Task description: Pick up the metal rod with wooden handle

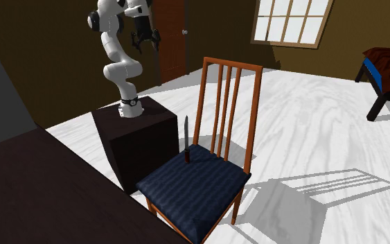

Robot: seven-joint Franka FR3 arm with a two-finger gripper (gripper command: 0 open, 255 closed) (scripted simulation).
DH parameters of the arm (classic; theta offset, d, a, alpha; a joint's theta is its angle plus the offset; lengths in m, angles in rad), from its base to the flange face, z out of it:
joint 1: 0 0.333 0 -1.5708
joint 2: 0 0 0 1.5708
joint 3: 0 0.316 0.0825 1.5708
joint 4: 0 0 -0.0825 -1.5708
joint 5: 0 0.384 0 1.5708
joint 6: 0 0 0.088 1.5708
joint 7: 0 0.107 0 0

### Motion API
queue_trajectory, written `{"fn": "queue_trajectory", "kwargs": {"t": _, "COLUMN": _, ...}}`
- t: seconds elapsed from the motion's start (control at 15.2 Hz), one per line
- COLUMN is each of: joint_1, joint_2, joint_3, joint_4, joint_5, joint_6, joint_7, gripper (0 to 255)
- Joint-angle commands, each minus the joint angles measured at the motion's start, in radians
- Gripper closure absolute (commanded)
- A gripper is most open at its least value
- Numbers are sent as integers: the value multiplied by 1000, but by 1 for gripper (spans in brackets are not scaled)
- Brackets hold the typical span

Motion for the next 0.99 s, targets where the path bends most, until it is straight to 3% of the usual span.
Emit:
{"fn": "queue_trajectory", "kwargs": {"t": 0.0, "joint_1": 0, "joint_2": 0, "joint_3": 0, "joint_4": 0, "joint_5": 0, "joint_6": 0, "joint_7": 0, "gripper": 0}}
{"fn": "queue_trajectory", "kwargs": {"t": 0.46, "joint_1": -8, "joint_2": 70, "joint_3": 33, "joint_4": -176, "joint_5": -8, "joint_6": 291, "joint_7": 5, "gripper": 0}}
{"fn": "queue_trajectory", "kwargs": {"t": 0.92, "joint_1": -25, "joint_2": 231, "joint_3": 70, "joint_4": -276, "joint_5": -26, "joint_6": 596, "joint_7": 22, "gripper": 0}}
